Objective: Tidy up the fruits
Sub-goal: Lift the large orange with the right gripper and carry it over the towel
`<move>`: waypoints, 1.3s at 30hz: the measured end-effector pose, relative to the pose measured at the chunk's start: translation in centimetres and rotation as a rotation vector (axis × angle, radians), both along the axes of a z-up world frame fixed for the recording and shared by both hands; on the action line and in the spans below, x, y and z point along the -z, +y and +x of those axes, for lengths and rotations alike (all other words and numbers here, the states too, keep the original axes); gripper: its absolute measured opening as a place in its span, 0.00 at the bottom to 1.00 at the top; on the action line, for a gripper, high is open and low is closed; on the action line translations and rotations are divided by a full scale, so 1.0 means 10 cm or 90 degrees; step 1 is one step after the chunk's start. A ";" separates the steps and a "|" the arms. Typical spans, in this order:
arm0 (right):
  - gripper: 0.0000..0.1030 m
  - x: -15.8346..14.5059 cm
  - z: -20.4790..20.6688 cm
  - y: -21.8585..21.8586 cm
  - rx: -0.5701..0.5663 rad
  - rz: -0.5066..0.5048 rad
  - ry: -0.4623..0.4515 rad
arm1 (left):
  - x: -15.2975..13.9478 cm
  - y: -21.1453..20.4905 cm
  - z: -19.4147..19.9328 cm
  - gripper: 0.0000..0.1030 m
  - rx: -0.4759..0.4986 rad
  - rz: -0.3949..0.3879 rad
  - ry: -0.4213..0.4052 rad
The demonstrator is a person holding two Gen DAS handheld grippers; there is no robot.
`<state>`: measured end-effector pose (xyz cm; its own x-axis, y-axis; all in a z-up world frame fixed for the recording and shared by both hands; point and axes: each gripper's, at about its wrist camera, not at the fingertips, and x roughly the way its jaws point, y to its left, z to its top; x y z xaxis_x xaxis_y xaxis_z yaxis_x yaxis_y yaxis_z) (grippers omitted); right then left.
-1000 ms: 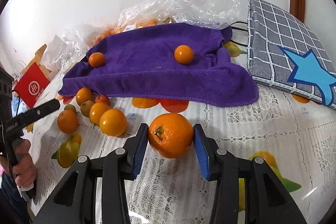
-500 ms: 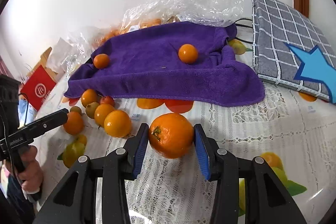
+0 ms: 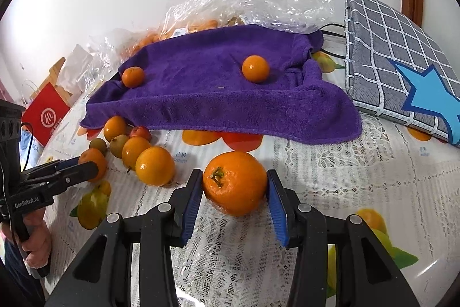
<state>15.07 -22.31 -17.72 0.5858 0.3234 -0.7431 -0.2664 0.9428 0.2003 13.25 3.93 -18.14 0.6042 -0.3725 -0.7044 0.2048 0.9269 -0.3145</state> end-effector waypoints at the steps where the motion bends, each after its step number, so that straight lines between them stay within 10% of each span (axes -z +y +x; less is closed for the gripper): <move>1: 0.44 0.00 0.00 0.01 -0.002 -0.003 0.000 | 0.00 0.00 0.00 0.37 0.000 -0.002 0.000; 16: 0.41 -0.04 -0.09 0.15 -0.039 -0.050 -0.024 | -0.09 0.14 -0.06 0.37 -0.016 -0.051 -0.038; 39: 0.41 -0.15 -0.13 -0.18 -0.026 0.097 -0.037 | -0.15 0.32 -0.13 0.37 -0.093 -0.079 -0.073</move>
<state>13.77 -24.15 -16.23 0.6099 0.4547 -0.6490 -0.3196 0.8906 0.3236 11.91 7.17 -16.68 0.7319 -0.3547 -0.5818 0.1125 0.9050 -0.4103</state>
